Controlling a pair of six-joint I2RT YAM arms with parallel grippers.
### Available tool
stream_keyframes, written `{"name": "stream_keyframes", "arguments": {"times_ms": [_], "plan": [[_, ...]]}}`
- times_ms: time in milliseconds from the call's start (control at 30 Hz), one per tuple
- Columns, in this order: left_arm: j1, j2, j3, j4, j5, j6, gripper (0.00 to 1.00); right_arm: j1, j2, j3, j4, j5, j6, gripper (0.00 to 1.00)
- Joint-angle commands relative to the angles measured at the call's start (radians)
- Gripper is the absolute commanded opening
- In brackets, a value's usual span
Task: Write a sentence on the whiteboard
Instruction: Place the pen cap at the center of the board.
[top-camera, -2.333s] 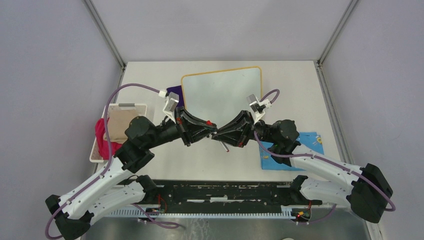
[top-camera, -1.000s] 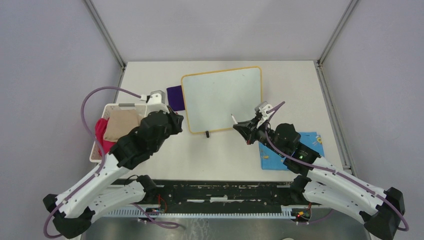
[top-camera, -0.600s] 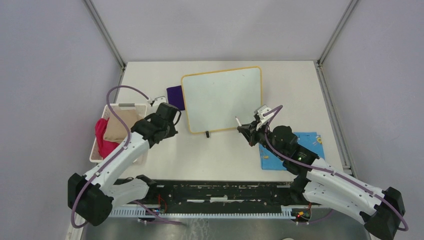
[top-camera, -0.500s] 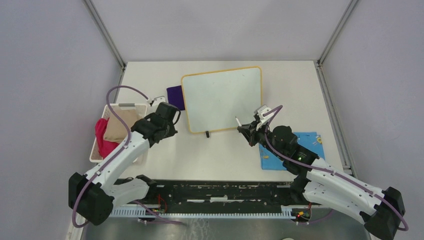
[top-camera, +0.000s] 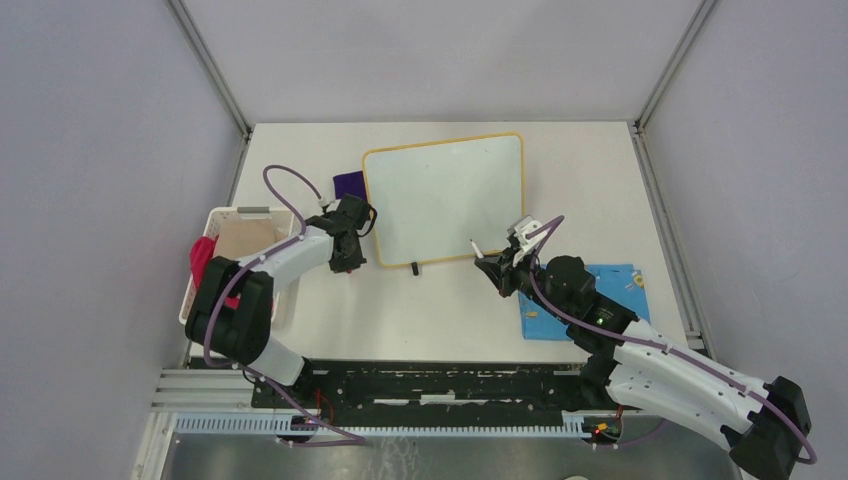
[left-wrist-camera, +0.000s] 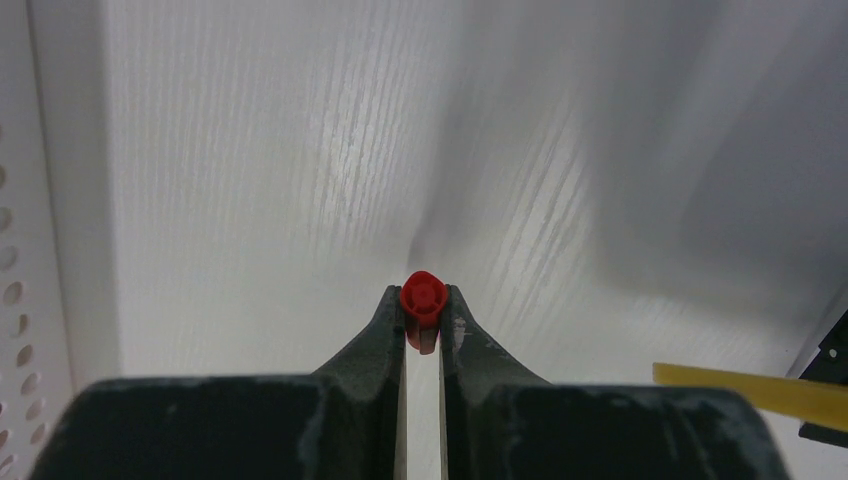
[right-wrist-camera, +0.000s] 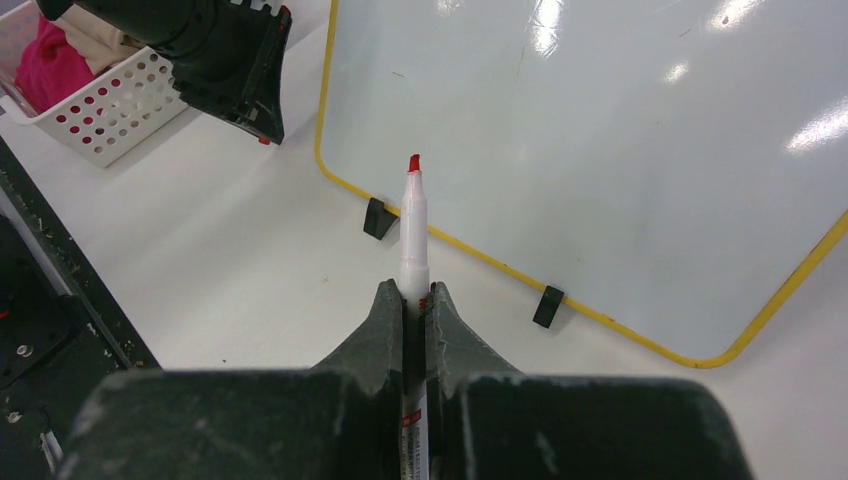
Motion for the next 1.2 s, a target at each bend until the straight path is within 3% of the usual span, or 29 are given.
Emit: {"name": "stream_keyframes", "arguments": {"times_ms": [0, 333, 600, 1167], "plan": [[0.009, 0.037, 0.040, 0.068, 0.021, 0.042, 0.07, 0.000, -0.016, 0.018, 0.045, -0.002, -0.015, 0.00], [0.056, 0.054, -0.019, 0.090, 0.060, 0.033, 0.12, 0.001, -0.003, 0.047, 0.029, 0.006, -0.032, 0.00], [0.084, 0.056, -0.045, 0.096, 0.094, 0.030, 0.27, 0.001, 0.005, 0.056, 0.029, 0.007, -0.033, 0.00], [0.090, 0.058, -0.046, 0.106, 0.113, 0.021, 0.35, 0.001, 0.016, 0.061, 0.022, 0.007, -0.031, 0.00]]}}
